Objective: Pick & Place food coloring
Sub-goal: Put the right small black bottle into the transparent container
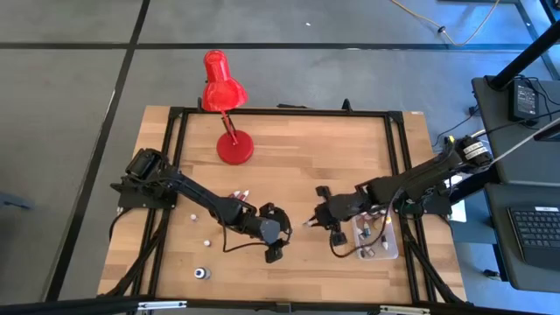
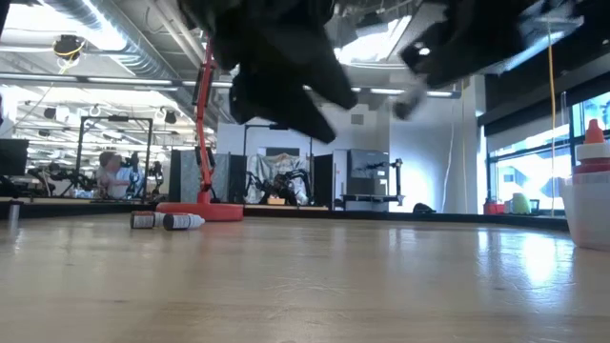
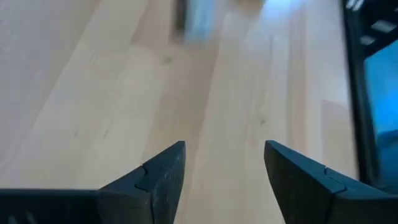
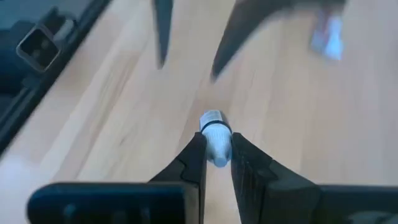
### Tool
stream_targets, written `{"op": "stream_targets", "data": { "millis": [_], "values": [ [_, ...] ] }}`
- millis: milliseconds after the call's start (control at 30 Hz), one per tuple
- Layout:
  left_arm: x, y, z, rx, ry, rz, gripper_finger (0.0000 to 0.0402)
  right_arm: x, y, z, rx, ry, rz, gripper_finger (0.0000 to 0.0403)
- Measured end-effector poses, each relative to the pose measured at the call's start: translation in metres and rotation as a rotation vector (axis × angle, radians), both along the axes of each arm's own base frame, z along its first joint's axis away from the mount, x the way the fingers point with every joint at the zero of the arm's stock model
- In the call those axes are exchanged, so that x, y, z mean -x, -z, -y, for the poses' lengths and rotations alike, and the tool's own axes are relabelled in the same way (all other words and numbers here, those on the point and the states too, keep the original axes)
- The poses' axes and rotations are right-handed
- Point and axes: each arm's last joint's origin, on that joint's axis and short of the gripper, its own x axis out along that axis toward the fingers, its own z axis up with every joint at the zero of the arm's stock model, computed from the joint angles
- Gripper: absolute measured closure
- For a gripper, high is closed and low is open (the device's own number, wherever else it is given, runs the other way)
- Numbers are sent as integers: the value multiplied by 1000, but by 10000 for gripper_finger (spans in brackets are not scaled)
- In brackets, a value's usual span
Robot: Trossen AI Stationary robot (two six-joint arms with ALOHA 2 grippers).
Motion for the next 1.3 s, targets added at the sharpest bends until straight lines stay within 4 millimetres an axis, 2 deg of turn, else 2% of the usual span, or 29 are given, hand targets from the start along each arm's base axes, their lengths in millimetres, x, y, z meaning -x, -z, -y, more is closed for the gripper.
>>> {"op": "stream_targets", "data": {
  "millis": [200, 333, 600, 833, 1033, 1300],
  "values": [
    [5, 5, -2, -29, -8, -64, 189, 35, -15, -11, -42, 191, -421, 349],
    [4, 4, -2, -32, -7, -56, 191, 59, -19, -31, -64, 312, -588, 349],
    [4, 4, -4, -98, -27, -39, 188, 96, -12, -65, -142, 510, -680, 349],
    [4, 4, -4, -114, -19, -38, 192, 120, 15, -73, -164, 669, -744, 346],
    [4, 5, -4, -103, -5, -52, 188, 131, 35, -77, -209, 657, -777, 304],
    [8, 8, -5, -119, -2, -96, 189, 135, 36, -80, -185, 637, -727, 295]
  ]
}}
